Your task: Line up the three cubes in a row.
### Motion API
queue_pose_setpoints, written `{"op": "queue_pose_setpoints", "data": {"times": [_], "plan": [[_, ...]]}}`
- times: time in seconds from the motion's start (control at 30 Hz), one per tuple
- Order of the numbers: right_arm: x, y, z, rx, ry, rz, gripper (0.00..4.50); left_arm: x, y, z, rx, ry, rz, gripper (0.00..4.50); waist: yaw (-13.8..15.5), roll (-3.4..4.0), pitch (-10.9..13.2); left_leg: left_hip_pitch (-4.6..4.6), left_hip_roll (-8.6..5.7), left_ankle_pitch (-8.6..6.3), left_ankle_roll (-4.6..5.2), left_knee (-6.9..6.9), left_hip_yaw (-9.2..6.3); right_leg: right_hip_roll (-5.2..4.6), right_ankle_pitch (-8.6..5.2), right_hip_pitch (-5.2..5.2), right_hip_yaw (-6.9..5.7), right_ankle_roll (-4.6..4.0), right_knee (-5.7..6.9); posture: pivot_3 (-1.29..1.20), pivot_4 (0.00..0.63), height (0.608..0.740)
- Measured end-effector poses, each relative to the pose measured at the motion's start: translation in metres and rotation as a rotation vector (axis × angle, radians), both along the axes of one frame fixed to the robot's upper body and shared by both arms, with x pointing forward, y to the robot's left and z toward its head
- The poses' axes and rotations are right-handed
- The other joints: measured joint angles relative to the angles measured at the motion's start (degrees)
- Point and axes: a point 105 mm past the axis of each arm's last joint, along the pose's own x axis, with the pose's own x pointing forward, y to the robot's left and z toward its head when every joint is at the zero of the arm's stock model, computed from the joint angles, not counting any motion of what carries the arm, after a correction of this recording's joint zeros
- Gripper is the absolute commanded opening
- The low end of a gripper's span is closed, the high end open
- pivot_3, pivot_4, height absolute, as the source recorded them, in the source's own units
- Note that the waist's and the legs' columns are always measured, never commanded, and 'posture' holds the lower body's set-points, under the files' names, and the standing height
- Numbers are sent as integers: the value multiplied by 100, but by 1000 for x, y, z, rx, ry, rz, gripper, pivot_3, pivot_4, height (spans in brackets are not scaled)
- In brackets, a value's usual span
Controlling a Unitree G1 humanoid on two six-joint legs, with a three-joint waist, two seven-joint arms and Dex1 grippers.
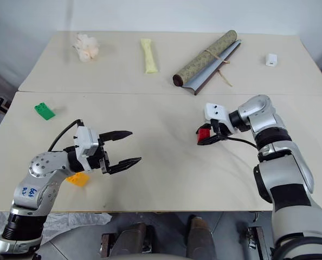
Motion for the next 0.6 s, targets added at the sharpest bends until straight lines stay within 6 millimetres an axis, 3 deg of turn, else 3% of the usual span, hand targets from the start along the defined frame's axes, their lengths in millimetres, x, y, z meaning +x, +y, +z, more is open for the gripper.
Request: {"op": "queue_pose_setpoints", "data": {"times": [0.13,0.27,0.37,0.47,0.6], "plan": [[1,0,7,64,-25,-6,4455,3,10,5,-6,-14,45,4500,-26,3,2,1,1,0,-1,-1,-2,0,0,0,1,-1,0,0,150,740],[0,-5,35,203,-166,19,4455,1,41,13,-40,-44,161,4500,-28,6,3,2,6,0,-1,-2,-30,1,-1,0,2,-1,-3,0,150,740],[-18,-18,54,380,-241,34,4455,-13,100,13,-70,-48,377,4500,-17,6,4,1,7,-5,-3,-4,-51,2,-2,0,-2,-3,-7,0,150,740],[-38,-13,49,465,-184,86,4455,-29,141,7,-100,-19,525,4500,-5,6,4,4,7,-7,-3,0,-45,0,-2,1,0,-3,-5,0,150,740],[-64,8,26,579,-67,157,4455,-65,181,-20,-122,66,696,4500,-12,4,3,13,10,-12,-10,1,-36,4,-1,2,7,-3,3,0,150,740]]}}
